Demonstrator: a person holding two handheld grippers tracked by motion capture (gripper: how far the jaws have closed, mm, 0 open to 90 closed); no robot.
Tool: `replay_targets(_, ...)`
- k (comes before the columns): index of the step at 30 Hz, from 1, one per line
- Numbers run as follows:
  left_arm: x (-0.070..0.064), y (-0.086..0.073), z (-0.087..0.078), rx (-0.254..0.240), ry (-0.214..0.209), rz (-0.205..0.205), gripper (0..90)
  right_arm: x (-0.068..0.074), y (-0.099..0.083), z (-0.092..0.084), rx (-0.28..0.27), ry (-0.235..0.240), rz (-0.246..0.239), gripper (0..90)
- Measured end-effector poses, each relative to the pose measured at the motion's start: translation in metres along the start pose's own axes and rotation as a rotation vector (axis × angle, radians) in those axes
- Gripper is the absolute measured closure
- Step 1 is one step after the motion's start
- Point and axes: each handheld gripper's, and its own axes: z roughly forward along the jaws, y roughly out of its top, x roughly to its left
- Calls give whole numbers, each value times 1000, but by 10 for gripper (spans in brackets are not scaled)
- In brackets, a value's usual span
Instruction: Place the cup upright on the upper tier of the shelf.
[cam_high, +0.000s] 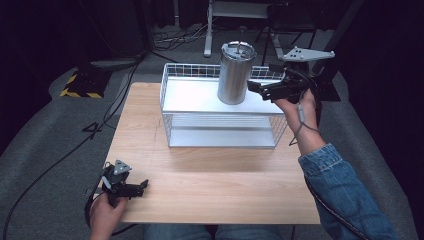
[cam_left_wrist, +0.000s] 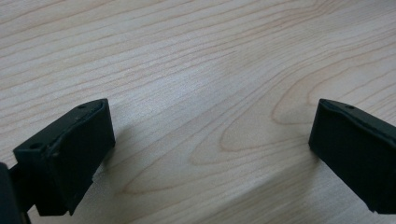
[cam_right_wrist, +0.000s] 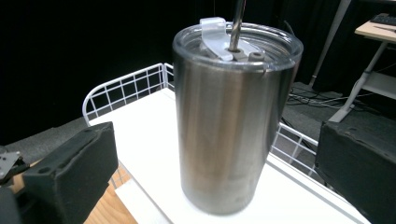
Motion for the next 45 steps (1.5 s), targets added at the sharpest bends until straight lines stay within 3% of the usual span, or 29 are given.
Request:
replay_targets(10, 0, 0, 0, 0, 0, 0, 6, 0, -12, -26, -10, -16, 12, 5)
replay_targets(23, 0, 0, 0, 0, 0, 0, 6, 2, -39, -51, 44, -46, 3, 38)
replay_targets(35, 0, 0, 0, 0, 0, 0, 6, -4, -80, -68, 96, -82, 27, 31)
replay_targets(45, 0, 0, 0, 0, 0, 0, 5, -11, -129, -67, 181, -117, 71, 31)
